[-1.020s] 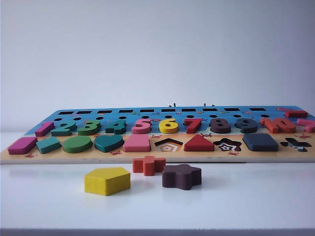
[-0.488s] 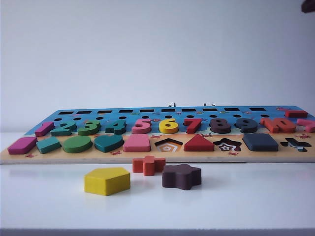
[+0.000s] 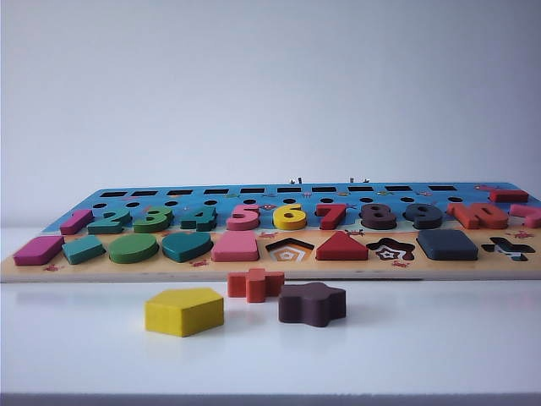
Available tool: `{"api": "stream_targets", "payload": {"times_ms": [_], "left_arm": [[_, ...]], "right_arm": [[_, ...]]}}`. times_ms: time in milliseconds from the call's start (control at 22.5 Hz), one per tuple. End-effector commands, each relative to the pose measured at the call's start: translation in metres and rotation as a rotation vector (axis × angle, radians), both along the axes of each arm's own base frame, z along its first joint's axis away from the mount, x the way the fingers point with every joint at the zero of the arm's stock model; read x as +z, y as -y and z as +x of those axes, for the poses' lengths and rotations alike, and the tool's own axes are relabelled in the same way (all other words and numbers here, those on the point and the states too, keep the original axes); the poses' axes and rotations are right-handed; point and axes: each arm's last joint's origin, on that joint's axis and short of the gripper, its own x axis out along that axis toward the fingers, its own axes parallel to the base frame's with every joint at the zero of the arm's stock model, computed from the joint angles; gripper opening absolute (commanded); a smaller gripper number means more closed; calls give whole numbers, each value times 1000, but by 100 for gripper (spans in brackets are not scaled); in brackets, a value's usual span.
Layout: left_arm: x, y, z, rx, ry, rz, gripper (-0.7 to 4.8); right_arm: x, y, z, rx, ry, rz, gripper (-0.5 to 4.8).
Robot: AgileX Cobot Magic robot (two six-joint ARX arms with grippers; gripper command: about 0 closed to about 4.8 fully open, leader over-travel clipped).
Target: Insert the cube into the slot.
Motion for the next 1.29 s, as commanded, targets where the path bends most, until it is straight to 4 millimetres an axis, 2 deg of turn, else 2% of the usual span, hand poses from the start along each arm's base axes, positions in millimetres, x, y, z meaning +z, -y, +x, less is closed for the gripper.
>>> {"api": "stream_targets", "payload": {"times_ms": [44, 133, 222, 311, 666, 887, 1287], "left_arm": [[-11, -4, 3, 117, 79, 24, 7], [-19, -5, 5, 175, 102, 32, 7], [-40, -10, 4, 293, 139, 45, 7], [-52, -12, 2, 349, 146, 48, 7], [-83, -17, -2, 524, 219, 52, 7], [-98, -18, 2, 550, 190, 67, 7], [-129, -18, 9, 575, 136, 94, 7]], "right_arm": [[-2, 3, -2, -17, 59, -43, -8], [-5, 4, -2, -28, 64, -51, -8], [-17, 5, 1, -49, 60, -56, -8], [-23, 6, 2, -66, 50, -58, -8], [-36, 10, 6, -145, 62, -56, -8], [-48, 11, 6, -153, 37, -63, -8], [-48, 12, 2, -180, 64, -133, -8]]}}
